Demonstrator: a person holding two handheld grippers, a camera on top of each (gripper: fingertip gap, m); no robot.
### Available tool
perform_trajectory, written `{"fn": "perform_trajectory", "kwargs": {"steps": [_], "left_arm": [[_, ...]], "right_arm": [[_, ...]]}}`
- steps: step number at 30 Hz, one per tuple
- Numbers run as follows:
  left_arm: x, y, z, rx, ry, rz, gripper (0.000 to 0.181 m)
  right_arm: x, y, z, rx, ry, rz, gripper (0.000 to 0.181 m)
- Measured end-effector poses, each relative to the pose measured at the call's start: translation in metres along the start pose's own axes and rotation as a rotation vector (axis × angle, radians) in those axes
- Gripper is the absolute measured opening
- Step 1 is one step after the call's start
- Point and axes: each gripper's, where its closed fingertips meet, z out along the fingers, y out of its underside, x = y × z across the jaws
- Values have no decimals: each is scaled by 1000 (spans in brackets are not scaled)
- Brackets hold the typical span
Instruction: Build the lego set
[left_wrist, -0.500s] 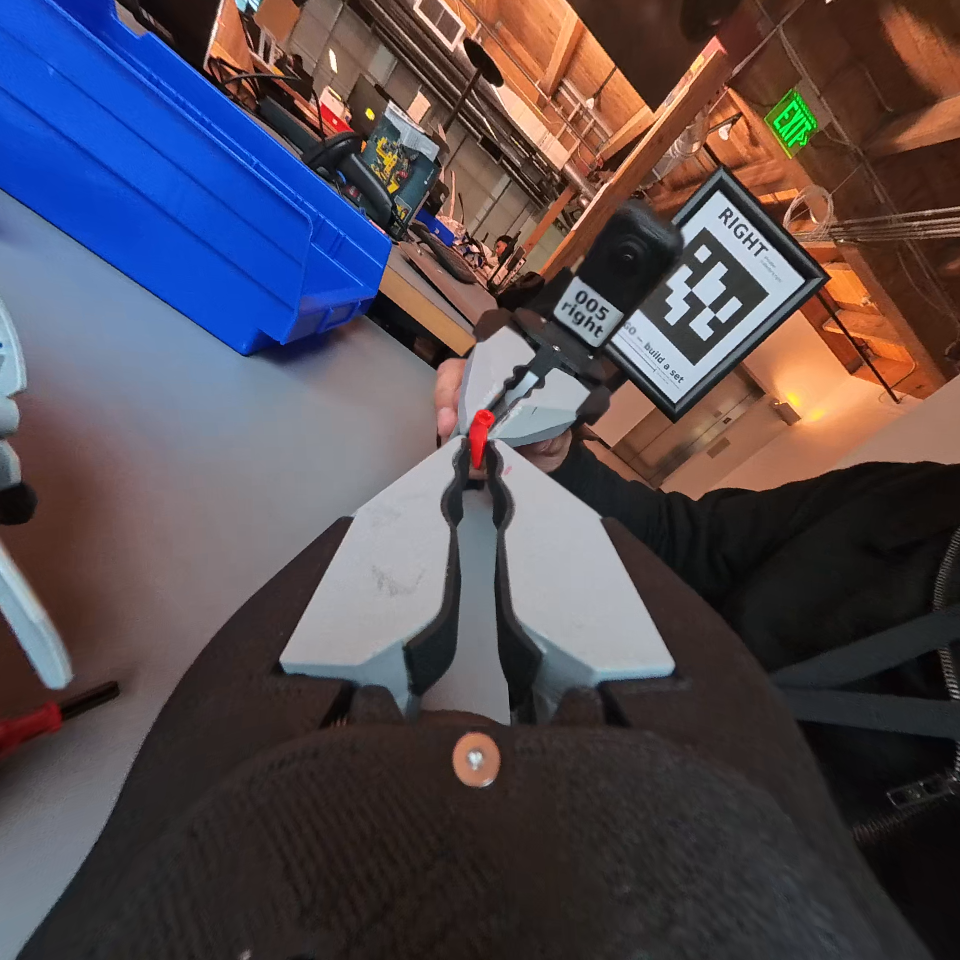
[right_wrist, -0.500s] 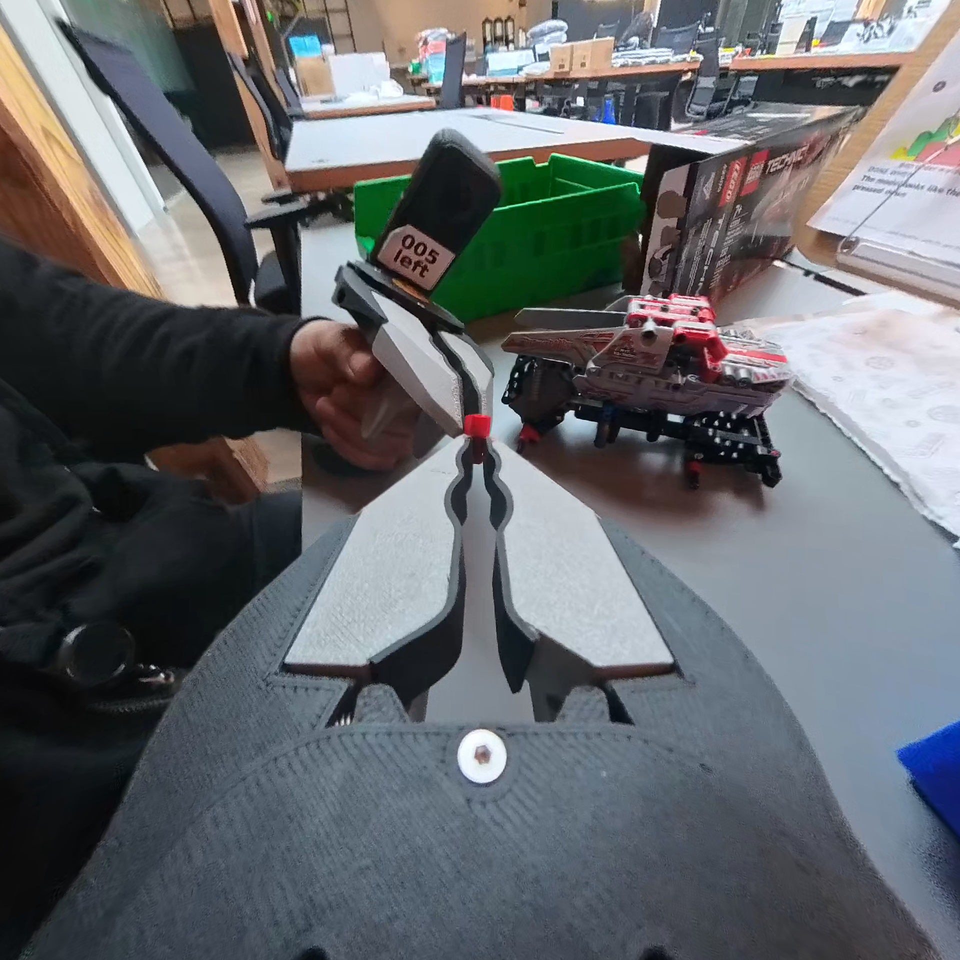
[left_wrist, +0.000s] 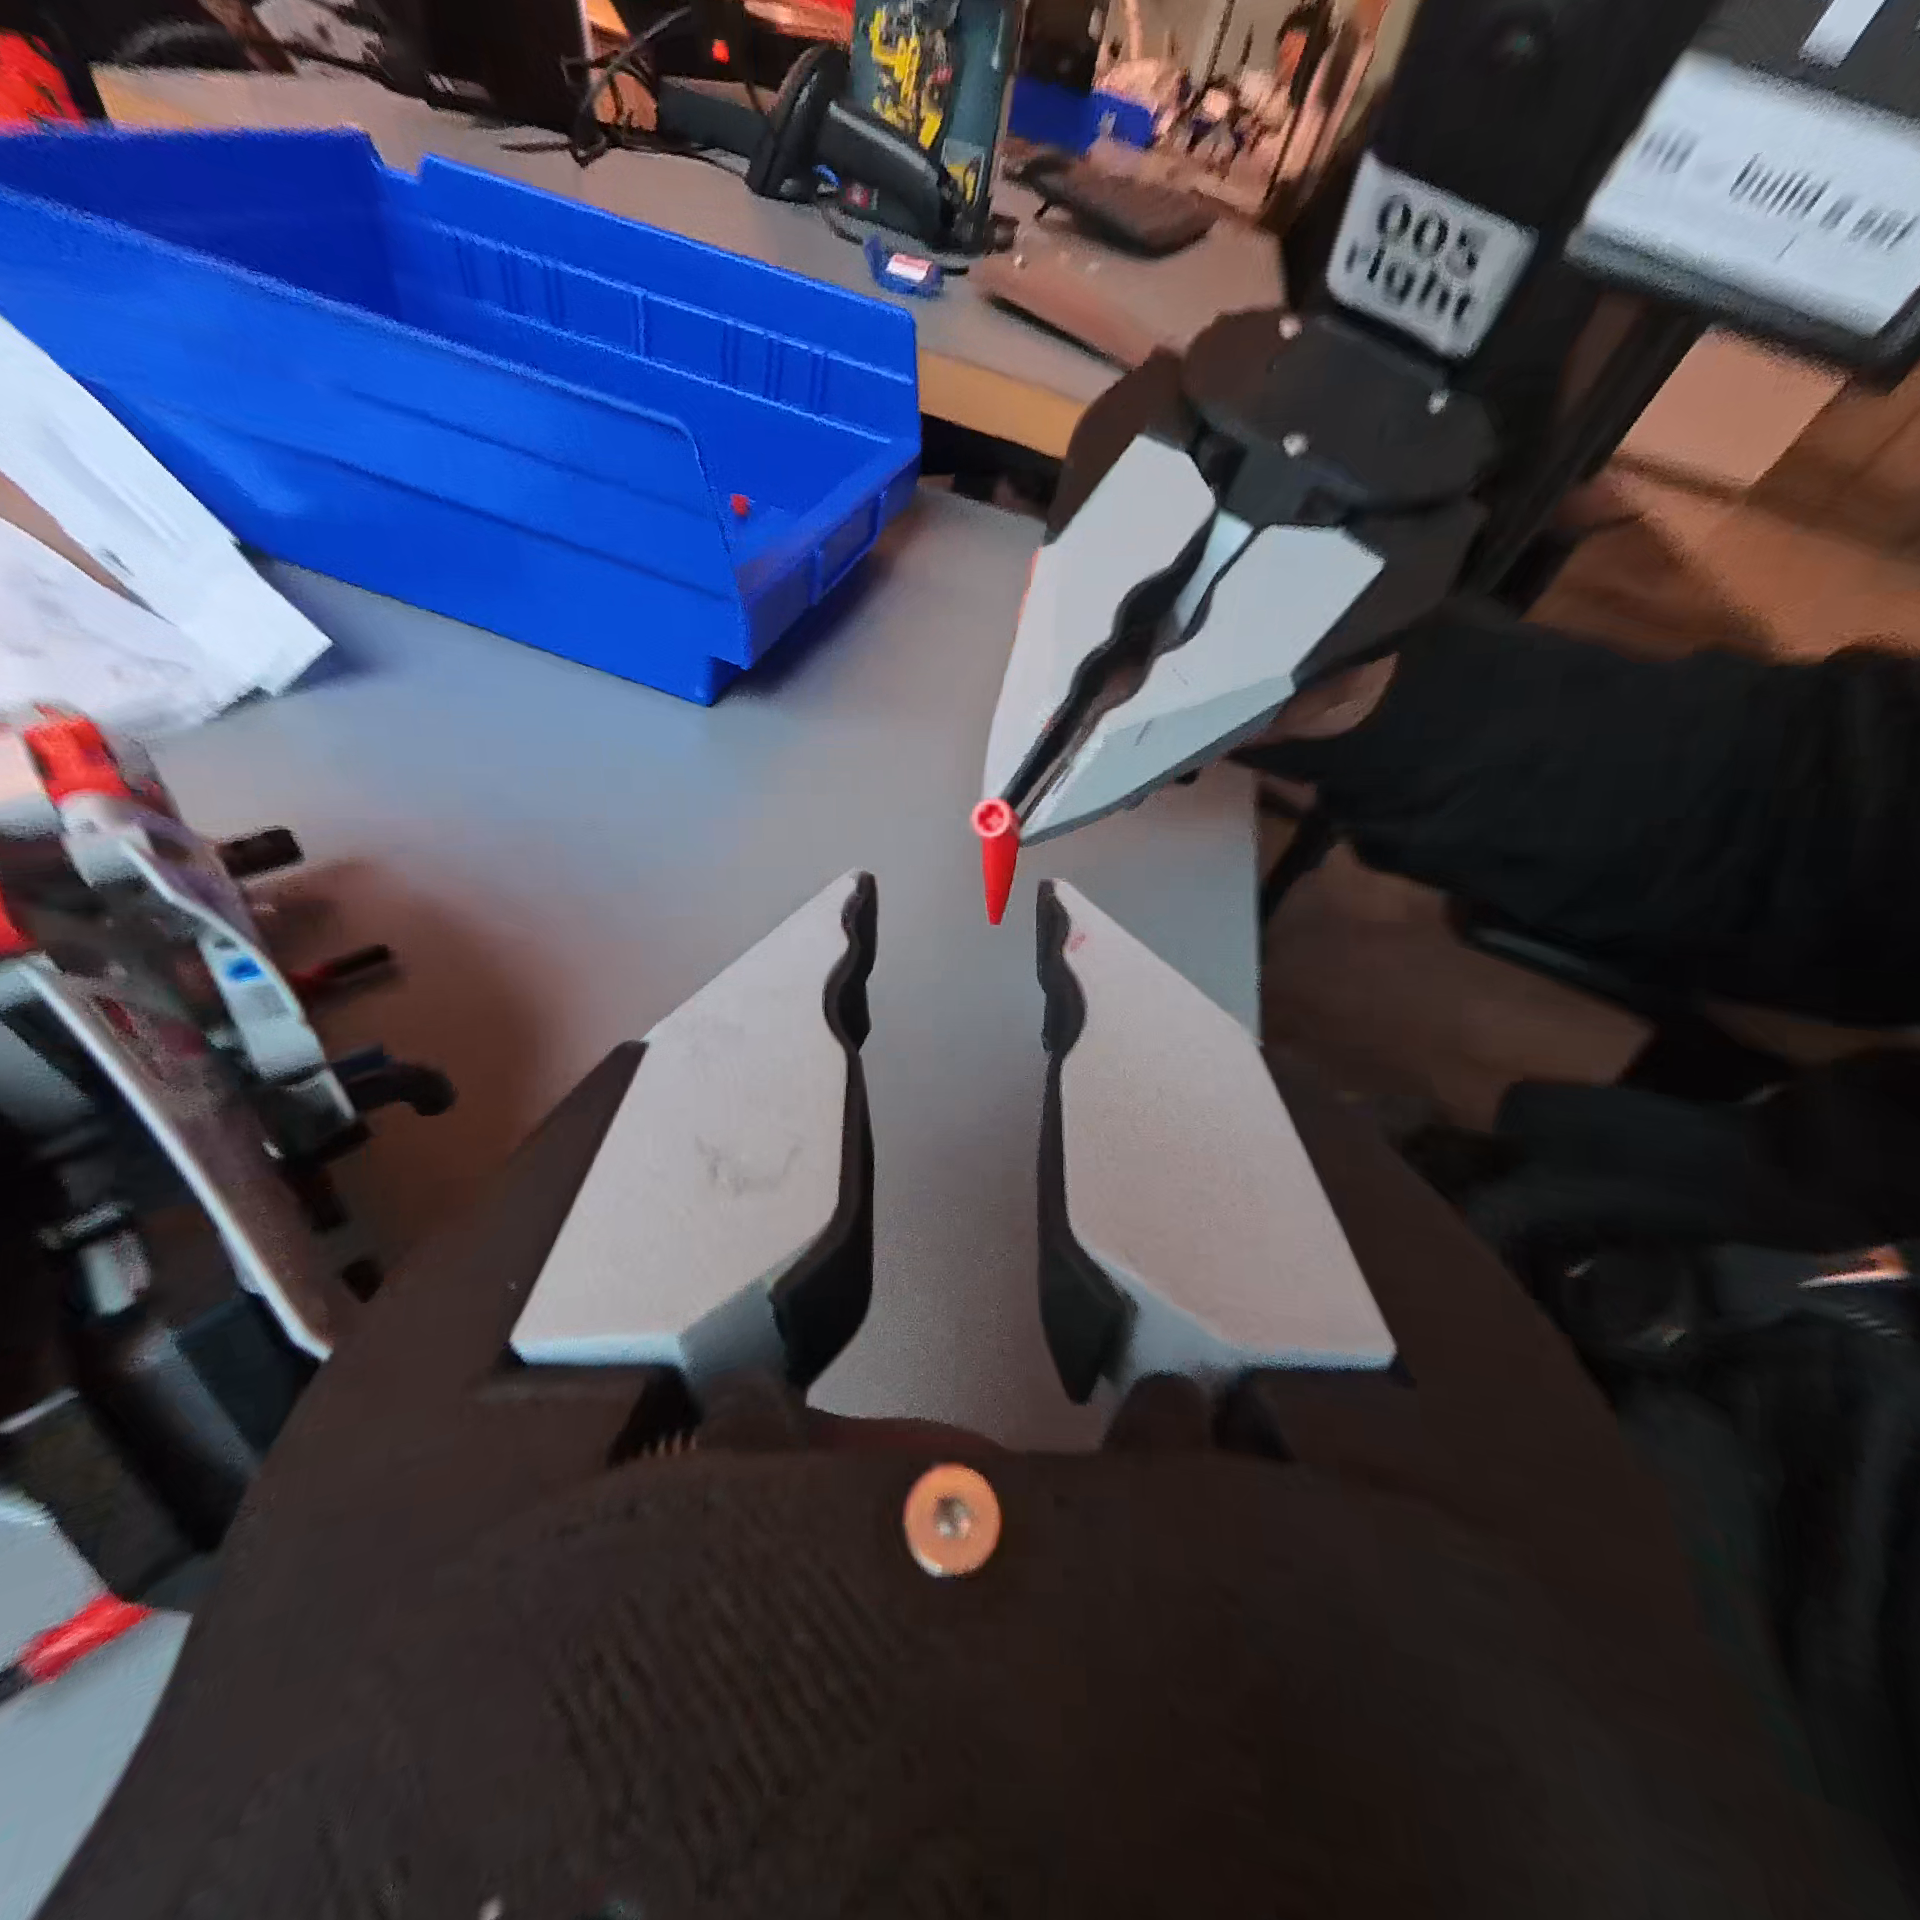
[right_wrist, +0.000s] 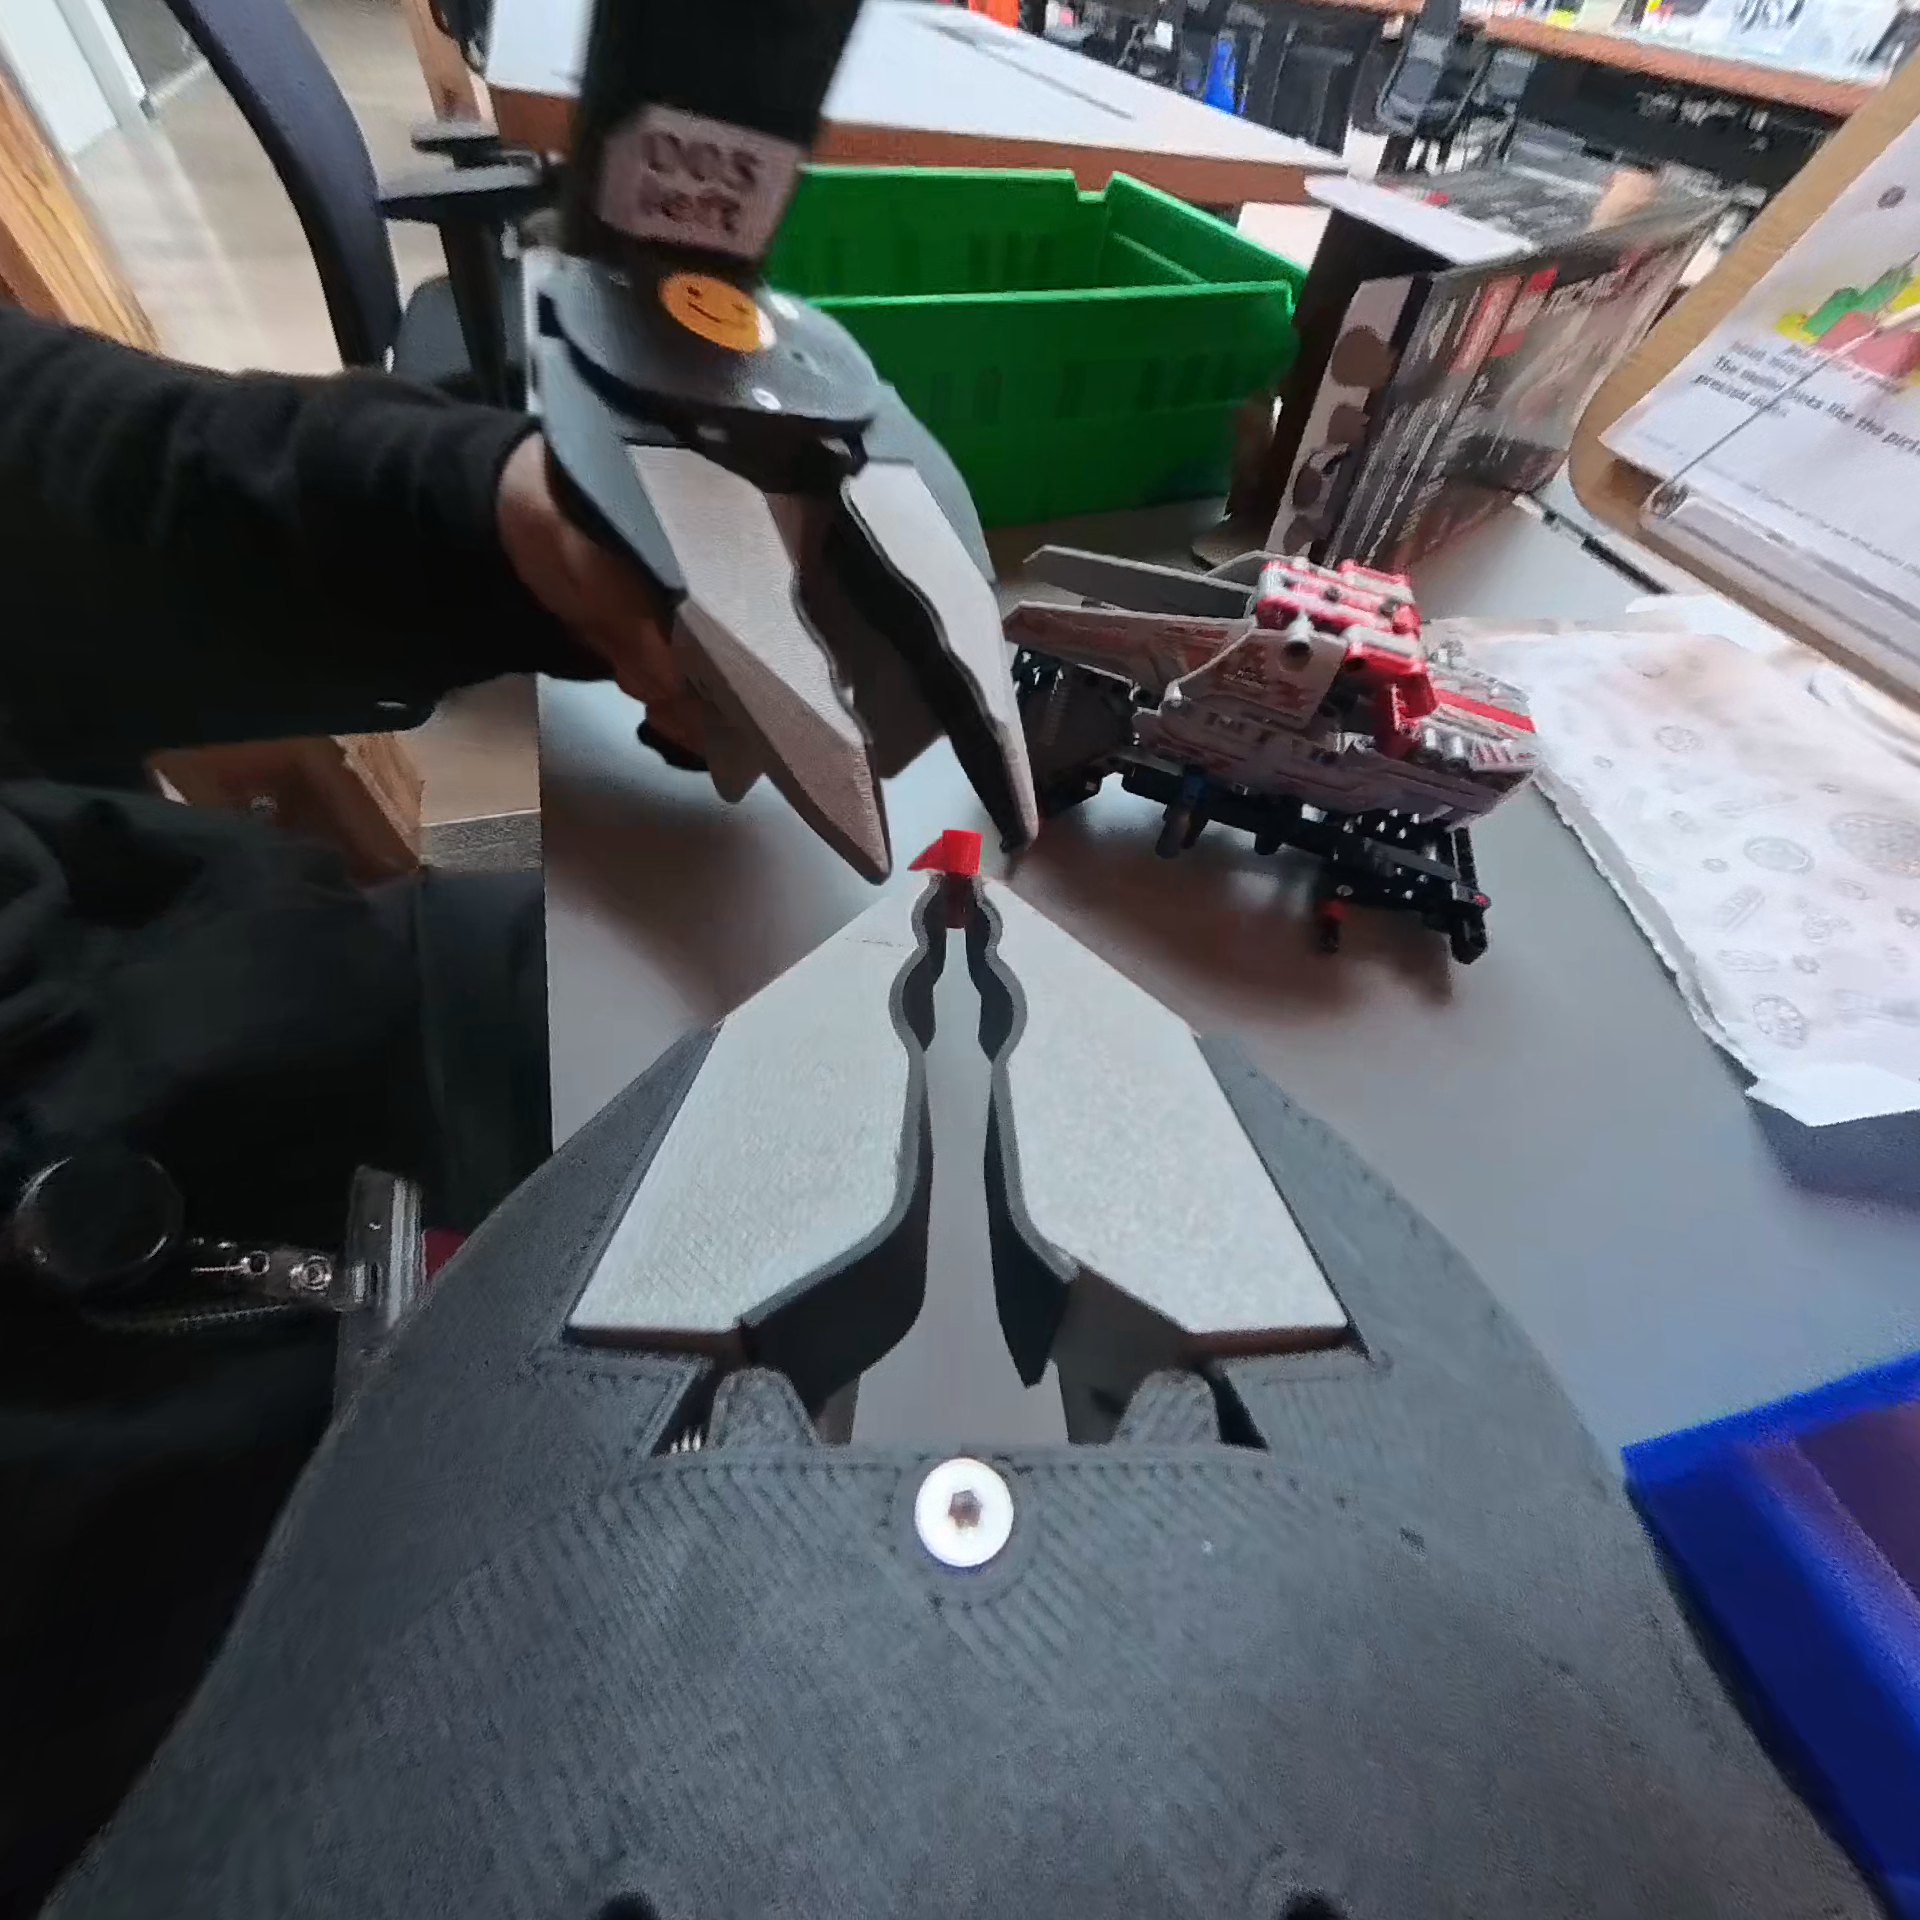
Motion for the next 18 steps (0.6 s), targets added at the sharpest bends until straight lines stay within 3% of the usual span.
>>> {"fn": "perform_trajectory", "kwargs": {"steps": [4, 9, 14, 18], "left_arm": [[-11, 10, 2, -135, -235, 368, 26], [-17, 14, 5, -208, -464, 808, 26], [-21, 15, 9, -200, -576, 1002, 28], [-18, 13, 9, -160, -613, 1144, 9]], "right_arm": [[8, 11, 6, -42, 6, 134, 0], [16, 24, 11, -5, -109, 575, 0], [11, 26, 13, 49, -257, 842, 0], [6, 24, 15, 70, -302, 903, 0]]}}
